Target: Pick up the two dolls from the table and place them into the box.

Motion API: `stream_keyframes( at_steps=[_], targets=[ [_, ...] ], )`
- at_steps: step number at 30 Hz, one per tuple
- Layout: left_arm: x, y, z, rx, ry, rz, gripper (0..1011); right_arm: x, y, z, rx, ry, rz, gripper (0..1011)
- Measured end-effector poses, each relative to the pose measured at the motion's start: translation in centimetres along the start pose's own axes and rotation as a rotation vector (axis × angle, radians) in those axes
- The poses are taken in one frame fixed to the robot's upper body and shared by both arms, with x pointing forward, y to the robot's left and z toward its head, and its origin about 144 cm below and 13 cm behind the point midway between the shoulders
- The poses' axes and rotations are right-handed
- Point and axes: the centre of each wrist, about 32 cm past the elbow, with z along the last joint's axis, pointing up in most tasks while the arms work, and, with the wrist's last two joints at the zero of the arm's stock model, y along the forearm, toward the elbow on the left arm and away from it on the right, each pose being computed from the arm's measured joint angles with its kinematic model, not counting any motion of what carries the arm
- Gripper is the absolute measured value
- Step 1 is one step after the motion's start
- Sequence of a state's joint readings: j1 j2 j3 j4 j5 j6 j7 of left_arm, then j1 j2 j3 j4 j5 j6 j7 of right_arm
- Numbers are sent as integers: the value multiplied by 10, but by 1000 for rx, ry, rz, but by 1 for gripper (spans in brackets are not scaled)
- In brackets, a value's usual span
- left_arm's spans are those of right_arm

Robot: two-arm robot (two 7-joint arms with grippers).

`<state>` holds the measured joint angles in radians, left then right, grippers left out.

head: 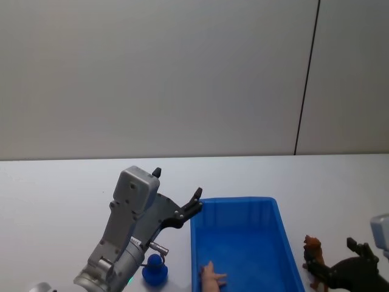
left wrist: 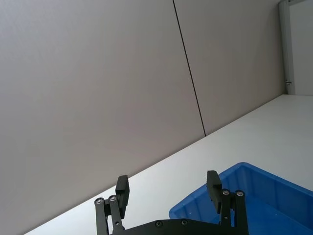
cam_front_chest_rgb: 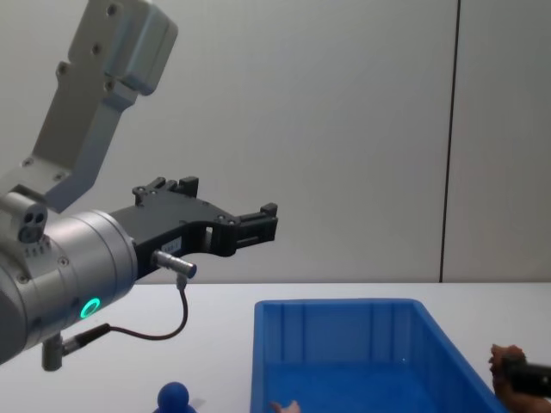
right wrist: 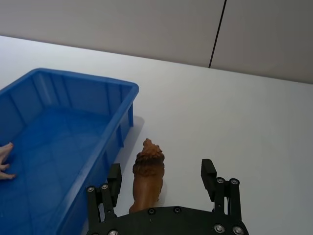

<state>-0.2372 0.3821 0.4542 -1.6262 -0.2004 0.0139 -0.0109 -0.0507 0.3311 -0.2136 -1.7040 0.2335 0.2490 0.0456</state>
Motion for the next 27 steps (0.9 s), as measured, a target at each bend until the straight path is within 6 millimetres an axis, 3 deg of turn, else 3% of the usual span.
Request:
stream_keyframes(
  at_steps=[12,27],
  targets=[
    [0,0,0,0,0,0,1001,-3,7,-17,-54,3,28,999],
    [0,0,0,0,0,0,1001,-9,16,-30,-99,9,39,616]
  ],
)
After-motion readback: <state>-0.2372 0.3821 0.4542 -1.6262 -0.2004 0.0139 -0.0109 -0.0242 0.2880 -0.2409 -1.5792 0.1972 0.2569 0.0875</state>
